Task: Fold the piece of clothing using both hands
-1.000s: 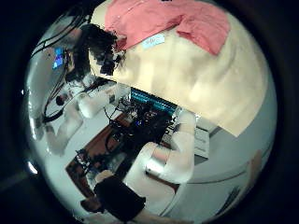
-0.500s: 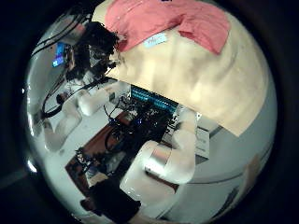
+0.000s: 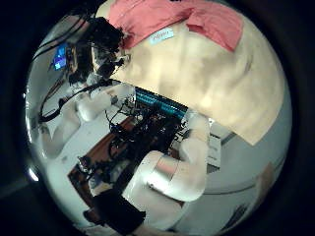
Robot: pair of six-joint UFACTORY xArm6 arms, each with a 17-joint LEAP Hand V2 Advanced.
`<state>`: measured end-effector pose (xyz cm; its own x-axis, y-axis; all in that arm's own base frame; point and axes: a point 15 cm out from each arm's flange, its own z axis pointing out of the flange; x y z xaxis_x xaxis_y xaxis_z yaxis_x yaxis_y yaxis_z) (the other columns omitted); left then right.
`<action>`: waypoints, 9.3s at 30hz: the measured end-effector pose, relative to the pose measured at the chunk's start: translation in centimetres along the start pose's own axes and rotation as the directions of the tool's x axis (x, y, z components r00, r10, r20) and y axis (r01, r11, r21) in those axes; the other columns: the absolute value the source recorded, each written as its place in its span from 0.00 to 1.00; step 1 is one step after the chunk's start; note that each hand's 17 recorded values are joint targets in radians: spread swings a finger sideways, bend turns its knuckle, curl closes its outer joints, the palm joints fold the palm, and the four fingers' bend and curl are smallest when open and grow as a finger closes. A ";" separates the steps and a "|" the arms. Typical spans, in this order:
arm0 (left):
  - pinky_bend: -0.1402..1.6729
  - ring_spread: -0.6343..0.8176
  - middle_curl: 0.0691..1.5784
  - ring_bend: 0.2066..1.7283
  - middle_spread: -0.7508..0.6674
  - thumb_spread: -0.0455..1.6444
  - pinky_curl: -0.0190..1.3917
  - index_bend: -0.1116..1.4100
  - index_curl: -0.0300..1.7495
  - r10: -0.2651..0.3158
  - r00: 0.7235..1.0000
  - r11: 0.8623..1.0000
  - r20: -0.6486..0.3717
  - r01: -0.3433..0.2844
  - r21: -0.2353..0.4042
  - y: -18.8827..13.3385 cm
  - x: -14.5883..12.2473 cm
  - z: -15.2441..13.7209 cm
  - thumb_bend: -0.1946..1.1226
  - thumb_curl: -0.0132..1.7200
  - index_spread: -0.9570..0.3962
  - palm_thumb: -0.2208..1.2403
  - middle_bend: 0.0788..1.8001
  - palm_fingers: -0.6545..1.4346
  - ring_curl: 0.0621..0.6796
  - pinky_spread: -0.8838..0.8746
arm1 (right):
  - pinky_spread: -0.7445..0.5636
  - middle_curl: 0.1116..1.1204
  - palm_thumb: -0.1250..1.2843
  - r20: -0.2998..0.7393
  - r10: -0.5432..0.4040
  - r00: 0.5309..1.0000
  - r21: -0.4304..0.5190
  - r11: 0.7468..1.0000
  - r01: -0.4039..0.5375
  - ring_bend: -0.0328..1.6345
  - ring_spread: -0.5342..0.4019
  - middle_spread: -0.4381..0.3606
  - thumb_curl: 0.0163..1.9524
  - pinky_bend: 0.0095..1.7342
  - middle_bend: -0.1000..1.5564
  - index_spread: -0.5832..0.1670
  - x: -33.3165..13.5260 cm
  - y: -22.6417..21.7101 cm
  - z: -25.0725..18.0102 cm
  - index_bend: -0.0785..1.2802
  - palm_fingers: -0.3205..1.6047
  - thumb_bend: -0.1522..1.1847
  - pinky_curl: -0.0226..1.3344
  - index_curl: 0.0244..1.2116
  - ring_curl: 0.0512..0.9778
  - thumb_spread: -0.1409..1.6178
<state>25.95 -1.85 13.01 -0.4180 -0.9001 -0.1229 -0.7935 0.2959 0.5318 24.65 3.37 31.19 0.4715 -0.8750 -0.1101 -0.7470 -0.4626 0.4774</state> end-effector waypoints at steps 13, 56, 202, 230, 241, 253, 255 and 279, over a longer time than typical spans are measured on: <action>0.68 0.12 0.49 0.71 0.18 0.62 0.41 0.33 0.35 -0.036 0.999 0.999 0.013 0.036 0.020 0.1 -1.4 -2.2 0.20 0.31 0.37 0.74 0.49 0.86 0.71 0.12 | 0.81 0.18 0.08 0.012 0.006 1.000 0.003 1.000 -0.006 0.14 0.81 0.69 0.08 0.10 0.18 0.35 0.6 0.2 0.0 0.20 0.22 0.10 0.24 0.27 0.18 0.76; 0.78 0.14 0.66 0.79 0.12 0.66 0.42 0.18 0.86 -0.057 0.998 0.996 -0.008 0.058 0.062 2.7 -4.9 -7.8 0.14 0.50 0.17 0.76 0.49 0.81 0.77 0.16 | 0.73 0.22 0.52 -0.145 -0.042 0.989 0.029 0.998 0.047 0.18 0.71 0.61 0.15 0.12 0.18 0.49 7.2 -16.7 11.5 0.18 0.24 0.10 0.25 0.23 0.23 0.65; 0.31 0.83 0.17 0.21 0.88 0.65 0.23 0.16 0.20 0.056 0.954 0.998 -0.295 -0.048 0.034 2.8 -17.5 -15.6 0.13 0.29 0.82 0.59 0.05 0.25 0.23 0.82 | 0.63 0.29 0.53 -0.046 0.280 0.959 0.364 0.899 -0.245 0.34 0.47 0.28 0.10 0.18 0.30 0.27 17.6 -10.7 0.6 0.26 0.28 0.11 0.37 0.33 0.30 0.96; 0.26 0.85 0.11 0.15 0.85 0.66 0.23 0.17 0.15 0.082 0.955 0.997 -0.284 -0.081 0.014 4.3 -10.1 -10.1 0.13 0.27 0.81 0.59 0.05 0.28 0.22 0.82 | 0.75 0.23 0.29 -0.031 0.129 0.991 0.203 0.972 -0.120 0.13 0.69 0.51 0.08 0.10 0.18 0.35 15.3 -13.8 9.0 0.20 0.27 0.11 0.25 0.30 0.18 0.88; 0.25 0.85 0.10 0.15 0.85 0.66 0.23 0.17 0.15 0.081 0.958 0.997 -0.273 -0.078 0.022 5.1 -10.4 -10.0 0.13 0.26 0.81 0.59 0.05 0.28 0.23 0.83 | 0.77 0.22 0.30 -0.056 0.164 0.985 0.238 0.960 -0.147 0.14 0.71 0.56 0.09 0.10 0.18 0.32 16.6 -12.2 7.3 0.20 0.30 0.11 0.23 0.29 0.18 0.87; 0.24 0.85 0.10 0.14 0.85 0.66 0.23 0.17 0.15 0.083 0.959 0.997 -0.270 -0.080 0.025 5.1 -10.3 -10.2 0.13 0.26 0.81 0.59 0.05 0.28 0.24 0.83 | 0.82 0.21 0.27 0.072 0.261 0.963 0.327 0.906 -0.270 0.25 0.78 0.65 0.10 0.21 0.18 0.46 15.5 -13.6 5.5 0.16 0.33 0.10 0.26 0.23 0.23 0.75; 0.24 0.85 0.10 0.14 0.85 0.66 0.23 0.17 0.15 0.084 0.960 0.996 -0.266 -0.079 0.032 5.2 -10.4 -10.5 0.13 0.26 0.82 0.59 0.05 0.28 0.24 0.83 | 0.80 0.21 0.28 0.065 0.248 0.967 0.317 0.913 -0.255 0.26 0.77 0.62 0.11 0.21 0.18 0.47 15.1 -14.4 5.7 0.17 0.32 0.10 0.26 0.22 0.24 0.73; 0.24 0.86 0.11 0.14 0.85 0.66 0.23 0.17 0.15 0.093 0.971 0.995 -0.220 -0.085 0.045 6.7 -11.6 -11.2 0.13 0.26 0.82 0.58 0.06 0.28 0.25 0.83 | 0.65 0.26 0.45 -0.134 0.238 0.962 0.050 0.971 -0.233 0.35 0.54 0.54 0.15 0.19 0.26 0.43 16.7 -17.5 9.3 0.21 0.42 0.12 0.22 0.22 0.24 0.65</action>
<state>30.40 7.02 27.41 -0.3826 -0.9168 0.1142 -0.7740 0.3856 0.5022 41.20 -4.52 12.87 0.3385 -0.9326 0.1248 -0.8590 -0.2522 0.4456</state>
